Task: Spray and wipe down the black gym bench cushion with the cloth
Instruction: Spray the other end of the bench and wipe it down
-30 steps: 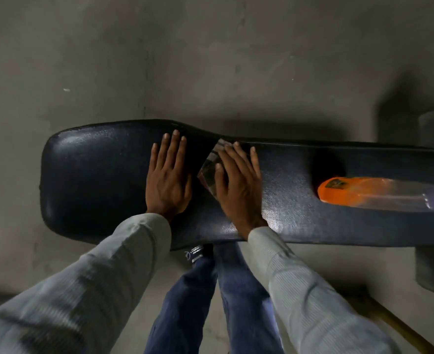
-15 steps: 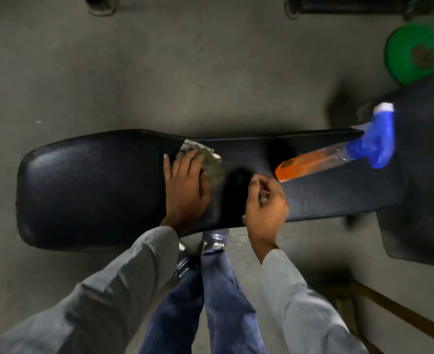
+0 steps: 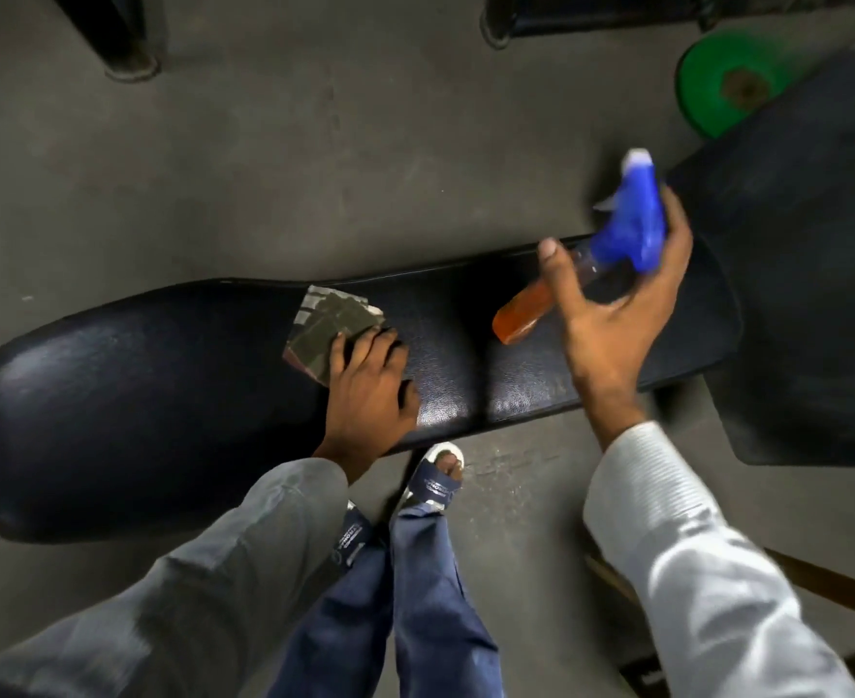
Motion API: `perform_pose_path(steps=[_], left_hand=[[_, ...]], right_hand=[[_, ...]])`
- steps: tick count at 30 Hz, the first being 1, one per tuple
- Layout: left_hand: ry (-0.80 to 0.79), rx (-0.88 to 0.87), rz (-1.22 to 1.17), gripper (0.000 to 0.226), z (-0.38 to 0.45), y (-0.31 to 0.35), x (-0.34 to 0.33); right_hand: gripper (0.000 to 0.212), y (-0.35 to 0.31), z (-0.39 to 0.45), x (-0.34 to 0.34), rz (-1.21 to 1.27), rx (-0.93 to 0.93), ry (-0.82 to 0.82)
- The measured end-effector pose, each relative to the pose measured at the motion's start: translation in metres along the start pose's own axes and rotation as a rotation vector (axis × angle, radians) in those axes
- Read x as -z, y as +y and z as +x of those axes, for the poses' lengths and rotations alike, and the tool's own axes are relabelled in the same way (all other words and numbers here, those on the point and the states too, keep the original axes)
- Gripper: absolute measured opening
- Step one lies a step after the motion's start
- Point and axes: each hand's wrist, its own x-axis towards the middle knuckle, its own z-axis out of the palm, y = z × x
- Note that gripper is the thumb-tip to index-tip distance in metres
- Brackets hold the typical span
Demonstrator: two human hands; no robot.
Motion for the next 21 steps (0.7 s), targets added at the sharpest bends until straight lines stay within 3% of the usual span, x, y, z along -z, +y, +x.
perform_pose_path(steps=[3, 6, 10, 15, 21], left_hand=[[-0.008, 0.0, 0.013, 0.049, 0.0, 0.0, 0.0], [-0.025, 0.008, 0.013, 0.051, -0.001, 0.001, 0.0], [-0.035, 0.02, 0.018, 0.051, -0.001, 0.004, 0.0], [-0.021, 0.005, 0.019, 0.053, -0.003, 0.002, -0.002], [0.001, 0.006, 0.005, 0.055, -0.005, 0.001, -0.007]], right_hand=[[0.062, -0.021, 0.029, -0.004, 0.104, 0.036, -0.011], [0.028, -0.03, 0.038, -0.007, 0.065, 0.096, -0.127], [0.025, -0.031, 0.027, -0.016, -0.008, 0.171, -0.244], [0.015, -0.024, 0.006, -0.03, 0.057, 0.193, -0.28], [0.018, -0.021, -0.014, -0.042, 0.035, 0.206, -0.346]])
